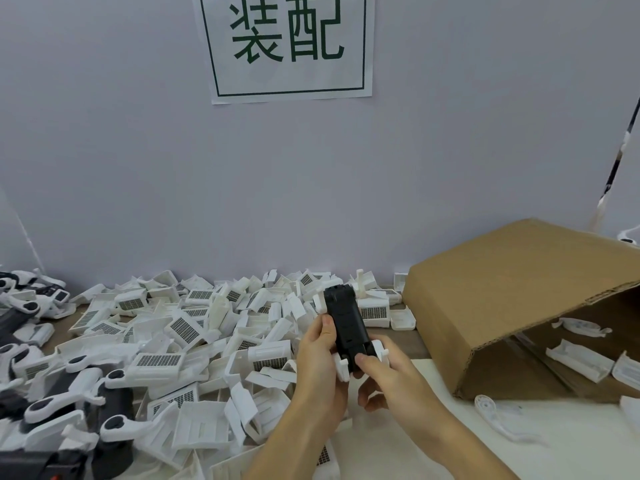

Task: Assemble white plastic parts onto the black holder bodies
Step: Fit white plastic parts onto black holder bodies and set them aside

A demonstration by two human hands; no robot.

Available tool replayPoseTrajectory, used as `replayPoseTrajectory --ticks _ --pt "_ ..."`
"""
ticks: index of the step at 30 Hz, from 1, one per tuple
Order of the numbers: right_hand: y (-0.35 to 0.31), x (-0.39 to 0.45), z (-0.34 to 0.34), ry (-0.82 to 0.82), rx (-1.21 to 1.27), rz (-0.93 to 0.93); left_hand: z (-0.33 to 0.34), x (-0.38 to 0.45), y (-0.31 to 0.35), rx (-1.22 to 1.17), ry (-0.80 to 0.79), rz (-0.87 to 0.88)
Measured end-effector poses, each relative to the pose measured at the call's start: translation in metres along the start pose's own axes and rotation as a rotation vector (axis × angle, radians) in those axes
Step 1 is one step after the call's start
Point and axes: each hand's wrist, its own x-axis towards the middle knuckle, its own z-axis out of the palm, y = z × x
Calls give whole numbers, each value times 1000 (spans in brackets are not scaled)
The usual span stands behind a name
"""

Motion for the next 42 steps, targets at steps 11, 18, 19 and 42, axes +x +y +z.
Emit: replayPoseTrajectory --ticks 11,18,19,42 --pt "4 1 -4 3 8 -10 0 0 -1 39 -32 17" --pt "6 3 -3 8 -28 -13 0 0 -1 44 -40 30" --pt "6 3 -3 14 -36 -12 0 0 -1 52 -40 34" --pt "13 6 -7 -29 91 7 0 1 -3 80 -44 56"
